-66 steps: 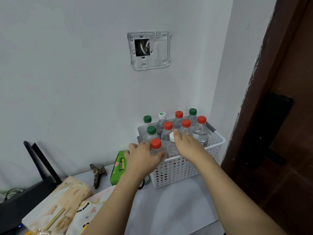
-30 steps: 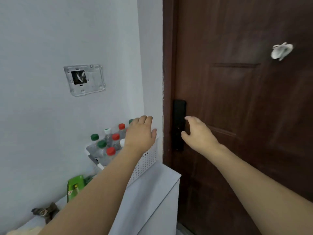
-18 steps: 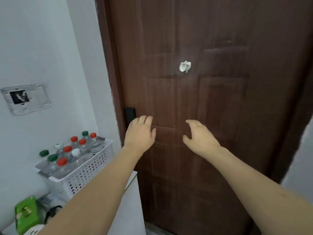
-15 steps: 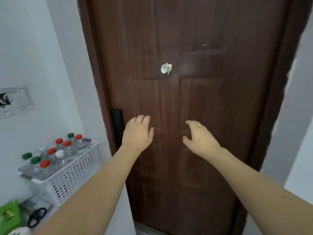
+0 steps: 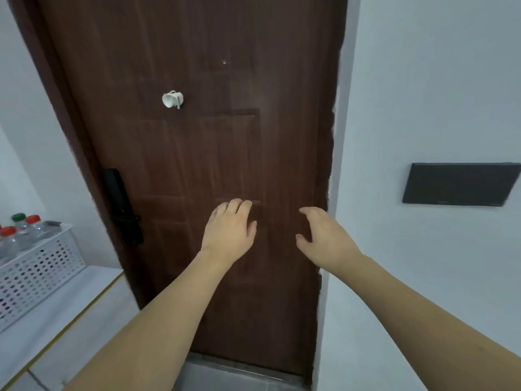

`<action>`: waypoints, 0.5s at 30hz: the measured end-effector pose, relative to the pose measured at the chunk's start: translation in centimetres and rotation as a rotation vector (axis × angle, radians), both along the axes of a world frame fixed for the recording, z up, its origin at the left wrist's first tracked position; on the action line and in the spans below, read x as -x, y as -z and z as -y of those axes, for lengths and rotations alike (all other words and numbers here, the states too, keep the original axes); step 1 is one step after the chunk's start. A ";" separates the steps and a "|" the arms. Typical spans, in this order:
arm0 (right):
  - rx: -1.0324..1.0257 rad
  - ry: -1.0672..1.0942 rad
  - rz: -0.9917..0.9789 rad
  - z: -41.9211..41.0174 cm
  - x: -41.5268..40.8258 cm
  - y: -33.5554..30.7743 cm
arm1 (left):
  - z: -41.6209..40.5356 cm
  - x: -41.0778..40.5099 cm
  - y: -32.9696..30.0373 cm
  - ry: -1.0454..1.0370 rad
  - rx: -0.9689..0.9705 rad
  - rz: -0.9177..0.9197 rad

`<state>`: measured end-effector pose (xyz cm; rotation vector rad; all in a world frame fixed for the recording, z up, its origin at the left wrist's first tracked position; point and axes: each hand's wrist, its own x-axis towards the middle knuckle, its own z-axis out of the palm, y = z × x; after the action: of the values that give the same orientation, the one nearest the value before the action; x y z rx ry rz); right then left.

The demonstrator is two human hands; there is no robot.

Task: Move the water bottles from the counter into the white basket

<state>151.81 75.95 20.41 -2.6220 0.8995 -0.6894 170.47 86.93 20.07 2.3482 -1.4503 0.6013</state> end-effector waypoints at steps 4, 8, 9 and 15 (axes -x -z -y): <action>-0.009 0.017 -0.059 1.8 5.7 1.1 | 2.6 4.4 0.6 0.004 -0.013 -0.013; 0.000 0.024 -0.070 3.9 12.0 1.6 | 4.9 11.1 0.7 0.023 -0.022 0.007; 0.000 0.026 -0.068 4.5 13.8 1.7 | 5.4 12.9 0.7 0.022 -0.014 0.016; -0.029 -0.010 -0.111 8.8 25.4 2.9 | 8.6 24.9 1.8 0.004 -0.010 -0.009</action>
<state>126.42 67.17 17.48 -2.6594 0.9188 -0.5278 145.61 78.30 18.27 2.3521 -1.4574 0.5832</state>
